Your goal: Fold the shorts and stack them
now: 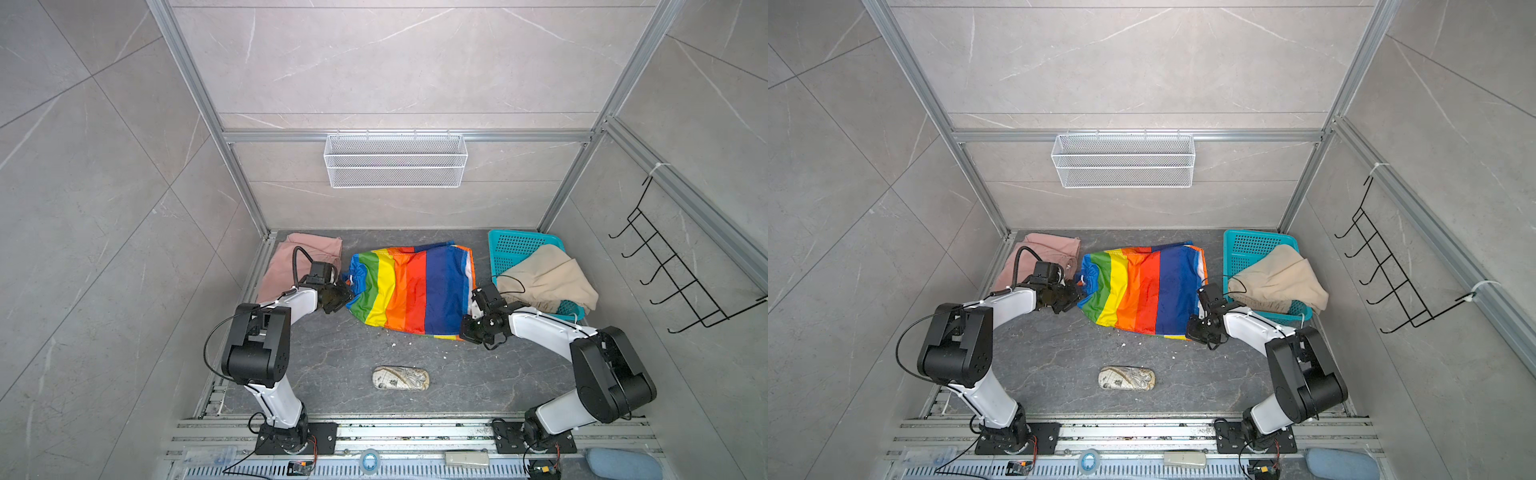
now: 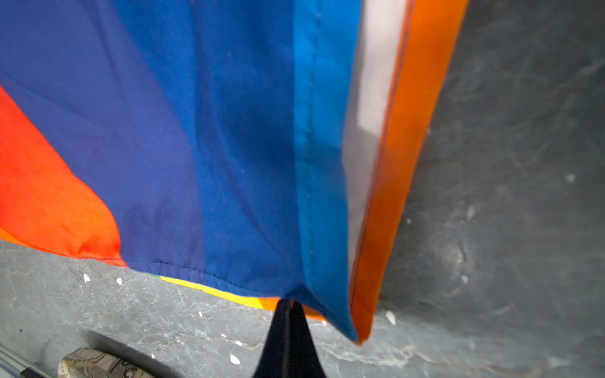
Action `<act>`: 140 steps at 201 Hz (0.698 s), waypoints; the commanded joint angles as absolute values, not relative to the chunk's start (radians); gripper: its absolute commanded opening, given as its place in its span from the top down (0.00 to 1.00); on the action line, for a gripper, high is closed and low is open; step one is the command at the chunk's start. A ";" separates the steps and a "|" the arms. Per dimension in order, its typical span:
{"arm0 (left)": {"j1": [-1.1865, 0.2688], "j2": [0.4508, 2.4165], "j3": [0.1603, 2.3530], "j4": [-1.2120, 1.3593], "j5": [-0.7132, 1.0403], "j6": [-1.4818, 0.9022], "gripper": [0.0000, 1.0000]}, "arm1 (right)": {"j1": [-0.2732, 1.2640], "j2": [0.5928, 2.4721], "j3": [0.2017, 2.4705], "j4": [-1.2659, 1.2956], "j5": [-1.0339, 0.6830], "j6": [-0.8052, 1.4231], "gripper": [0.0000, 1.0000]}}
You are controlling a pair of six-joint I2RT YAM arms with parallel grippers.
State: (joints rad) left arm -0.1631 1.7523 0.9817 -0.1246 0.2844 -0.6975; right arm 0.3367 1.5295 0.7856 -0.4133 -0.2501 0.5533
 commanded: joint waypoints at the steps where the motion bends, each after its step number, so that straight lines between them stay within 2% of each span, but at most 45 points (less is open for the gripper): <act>1: -0.160 1.748 1.003 -0.080 0.259 -0.686 0.89 | 0.329 1.491 0.825 -0.429 -0.253 0.535 1.00; 14: -0.161 1.731 1.012 -0.090 0.255 -0.677 1.00 | 0.320 1.473 0.842 -0.444 -0.253 0.534 1.00; 62: -0.147 1.592 1.215 -0.295 0.229 -0.614 1.00 | 0.173 1.413 1.102 -0.545 -0.361 0.522 1.00; 91: -0.137 1.576 1.378 -0.388 0.237 -0.605 1.00 | 0.155 1.454 1.320 -0.622 -0.364 0.507 1.00; 114: -0.136 1.583 1.385 -0.386 0.276 -0.614 1.00 | 0.159 1.442 1.277 -0.623 -0.369 0.515 1.00; 140: -0.137 1.581 1.329 -0.360 0.285 -0.625 1.00 | 0.211 1.402 1.134 -0.615 -0.338 0.498 0.84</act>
